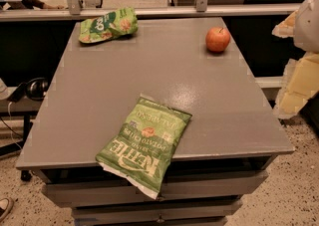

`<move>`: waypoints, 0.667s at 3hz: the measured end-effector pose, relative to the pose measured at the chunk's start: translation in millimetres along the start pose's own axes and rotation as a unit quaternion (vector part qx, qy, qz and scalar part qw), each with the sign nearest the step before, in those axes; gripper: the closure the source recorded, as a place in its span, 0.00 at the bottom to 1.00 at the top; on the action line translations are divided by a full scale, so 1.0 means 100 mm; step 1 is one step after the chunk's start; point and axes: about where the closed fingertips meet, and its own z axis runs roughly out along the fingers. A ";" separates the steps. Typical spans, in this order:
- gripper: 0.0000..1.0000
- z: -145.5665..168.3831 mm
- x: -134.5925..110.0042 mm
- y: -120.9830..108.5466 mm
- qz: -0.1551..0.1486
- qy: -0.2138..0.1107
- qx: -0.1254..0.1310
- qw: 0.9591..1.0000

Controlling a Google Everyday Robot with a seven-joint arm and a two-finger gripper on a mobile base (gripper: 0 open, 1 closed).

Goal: Move apple near green jalapeno chip bag

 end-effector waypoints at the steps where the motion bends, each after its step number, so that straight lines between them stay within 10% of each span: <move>1: 0.00 0.01 -0.02 -0.03 0.000 -0.004 0.006 1.000; 2: 0.00 0.21 -0.10 -0.26 0.009 -0.040 0.020 0.999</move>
Offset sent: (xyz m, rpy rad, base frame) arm 0.0953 0.0102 -0.0380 0.2135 -0.1338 -0.0156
